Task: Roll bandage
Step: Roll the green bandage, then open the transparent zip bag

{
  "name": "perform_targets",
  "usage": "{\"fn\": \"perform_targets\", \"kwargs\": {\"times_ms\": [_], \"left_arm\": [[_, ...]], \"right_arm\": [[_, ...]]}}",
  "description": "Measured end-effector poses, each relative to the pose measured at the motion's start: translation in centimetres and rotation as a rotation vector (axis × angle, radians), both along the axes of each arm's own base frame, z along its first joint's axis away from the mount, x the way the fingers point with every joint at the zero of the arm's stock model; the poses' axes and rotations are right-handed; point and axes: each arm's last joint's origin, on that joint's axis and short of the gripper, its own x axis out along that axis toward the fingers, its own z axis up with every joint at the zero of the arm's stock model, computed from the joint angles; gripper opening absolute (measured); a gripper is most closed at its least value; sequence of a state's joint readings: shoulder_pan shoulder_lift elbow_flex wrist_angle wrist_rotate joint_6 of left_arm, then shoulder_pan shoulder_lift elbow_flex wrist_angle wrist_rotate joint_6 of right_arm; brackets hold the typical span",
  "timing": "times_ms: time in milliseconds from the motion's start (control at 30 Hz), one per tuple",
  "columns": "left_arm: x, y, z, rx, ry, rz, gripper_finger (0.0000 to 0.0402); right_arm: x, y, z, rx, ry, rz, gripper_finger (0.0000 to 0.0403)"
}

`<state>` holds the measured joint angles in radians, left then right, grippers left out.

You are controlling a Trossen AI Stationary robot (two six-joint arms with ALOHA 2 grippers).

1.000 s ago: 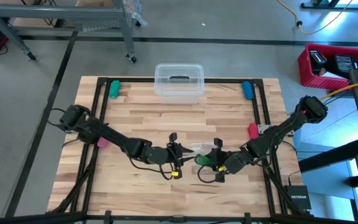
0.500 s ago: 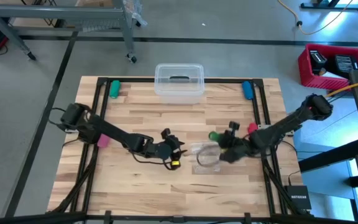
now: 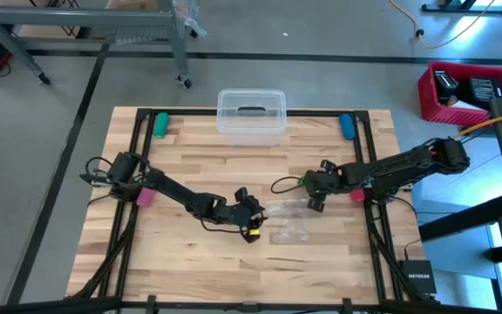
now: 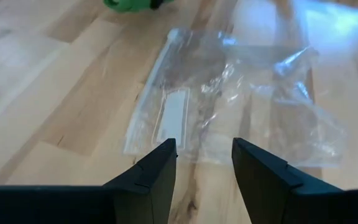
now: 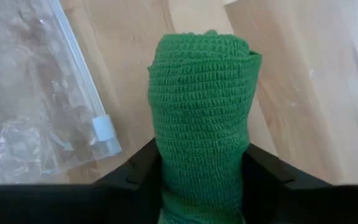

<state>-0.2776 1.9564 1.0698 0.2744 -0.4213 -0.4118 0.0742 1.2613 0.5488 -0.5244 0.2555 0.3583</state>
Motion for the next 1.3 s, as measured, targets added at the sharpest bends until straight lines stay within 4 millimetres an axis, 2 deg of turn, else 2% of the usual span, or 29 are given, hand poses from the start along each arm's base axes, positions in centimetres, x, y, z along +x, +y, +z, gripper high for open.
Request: {"fn": "perform_targets", "kwargs": {"times_ms": [133,300,433,533,733,900,1133,1300], "left_arm": [[0.0,0.1,0.0,-0.001,-0.001,0.003,0.0148],[0.0,0.1,0.0,-0.004,0.002,-0.003,0.0148],[0.1,0.2,0.0,-0.004,0.001,-0.001,0.0148],[0.1,0.3,0.0,-0.003,0.003,0.002,0.0148],[0.1,0.3,0.0,0.008,0.005,-0.005,0.0148],[0.2,0.6,0.1,0.032,0.004,-0.013,0.0148],[0.5,1.8,0.1,0.027,0.001,0.021,0.0148],[0.7,2.3,0.3,0.010,-0.024,0.040,0.0148]], "right_arm": [[-0.2,-0.4,0.3,0.023,0.031,0.007,0.0217],[-0.3,-0.4,2.5,0.022,0.130,0.012,0.0283],[0.2,-0.2,4.5,0.077,0.087,-0.005,0.0311],[0.6,0.3,4.5,0.190,0.028,-0.013,0.0319],[1.1,3.5,1.9,0.268,-0.191,0.078,0.0320],[1.0,6.0,0.5,0.223,-0.442,0.155,0.0321],[0.1,7.6,-3.1,0.141,-0.420,0.180,0.0321],[0.8,9.9,-3.7,0.141,-0.504,0.332,0.0321]]}}
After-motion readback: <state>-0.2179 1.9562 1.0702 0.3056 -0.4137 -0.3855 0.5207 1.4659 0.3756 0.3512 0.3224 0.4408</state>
